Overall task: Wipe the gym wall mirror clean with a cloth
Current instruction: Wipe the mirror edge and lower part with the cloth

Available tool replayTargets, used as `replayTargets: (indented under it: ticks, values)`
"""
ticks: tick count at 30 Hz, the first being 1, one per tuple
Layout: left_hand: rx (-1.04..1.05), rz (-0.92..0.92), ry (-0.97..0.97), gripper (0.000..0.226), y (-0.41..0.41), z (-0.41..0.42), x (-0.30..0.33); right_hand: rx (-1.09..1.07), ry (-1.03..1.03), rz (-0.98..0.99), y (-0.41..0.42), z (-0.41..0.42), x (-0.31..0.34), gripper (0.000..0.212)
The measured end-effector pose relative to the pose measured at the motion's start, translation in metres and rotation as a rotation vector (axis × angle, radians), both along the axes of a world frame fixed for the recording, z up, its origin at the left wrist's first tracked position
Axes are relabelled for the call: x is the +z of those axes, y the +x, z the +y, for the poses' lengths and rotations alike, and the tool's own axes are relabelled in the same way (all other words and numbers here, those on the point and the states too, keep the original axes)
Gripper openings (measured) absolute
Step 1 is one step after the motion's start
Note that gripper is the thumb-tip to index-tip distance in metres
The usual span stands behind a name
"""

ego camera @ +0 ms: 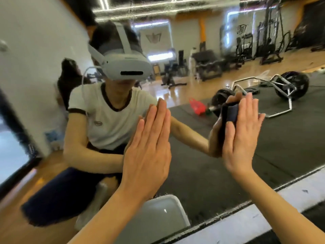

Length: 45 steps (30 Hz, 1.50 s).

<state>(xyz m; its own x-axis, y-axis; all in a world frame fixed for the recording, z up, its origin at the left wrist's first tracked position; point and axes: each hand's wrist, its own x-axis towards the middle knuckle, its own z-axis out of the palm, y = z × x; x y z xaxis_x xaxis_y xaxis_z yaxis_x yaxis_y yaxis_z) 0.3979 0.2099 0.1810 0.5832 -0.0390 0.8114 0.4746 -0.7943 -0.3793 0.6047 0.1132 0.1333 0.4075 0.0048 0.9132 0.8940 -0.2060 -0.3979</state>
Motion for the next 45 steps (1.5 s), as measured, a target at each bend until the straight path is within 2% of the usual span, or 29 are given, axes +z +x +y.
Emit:
replayTargets:
  ticks: [2, 3, 6, 9, 10, 13, 15, 22, 28, 33, 41, 45]
  values:
    - [0.016, -0.006, 0.01, 0.063, 0.001, 0.001, -0.002, 0.003, 0.124, 0.175, -0.016, 0.008, 0.009, 0.057]
    - [0.019, -0.011, 0.014, 0.062, 0.002, 0.001, -0.003, 0.022, 0.118, 0.169, -0.033, 0.016, 0.013, 0.057]
    - [0.016, -0.028, 0.034, 0.06, 0.004, 0.001, -0.003, 0.091, -0.076, -0.155, -0.081, 0.037, 0.013, 0.054]
    - [0.009, -0.033, 0.045, 0.062, 0.004, 0.002, -0.003, 0.094, -0.182, -0.375, -0.066, 0.03, 0.02, 0.05]
    - [0.008, -0.033, 0.044, 0.063, 0.004, 0.002, -0.003, 0.085, -0.144, -0.354, -0.052, 0.025, 0.025, 0.051]
    - [0.027, -0.04, 0.06, 0.064, 0.005, 0.003, -0.005, 0.064, 0.097, -0.074, -0.021, 0.016, 0.04, 0.054]
    - [0.045, -0.045, 0.085, 0.065, 0.004, 0.003, -0.005, 0.044, 0.159, 0.017, -0.017, 0.019, 0.044, 0.054]
    - [0.015, -0.058, 0.118, 0.068, 0.002, 0.003, -0.003, -0.053, 0.147, -0.002, -0.017, 0.022, 0.041, 0.053]
    - [0.065, -0.061, 0.173, 0.074, 0.0, 0.003, -0.003, -0.063, 0.178, 0.134, -0.033, 0.024, 0.045, 0.052]
    - [0.047, -0.059, 0.124, 0.073, -0.001, 0.002, -0.002, -0.005, 0.182, 0.191, -0.035, 0.02, 0.044, 0.058]
    - [-0.016, -0.082, 0.033, 0.066, 0.008, 0.002, -0.004, 0.052, 0.079, -0.017, -0.033, 0.019, 0.038, 0.058]
    - [-0.071, -0.236, -0.12, 0.066, 0.026, -0.015, -0.009, 0.112, -0.201, -0.511, -0.051, 0.03, 0.043, 0.05]
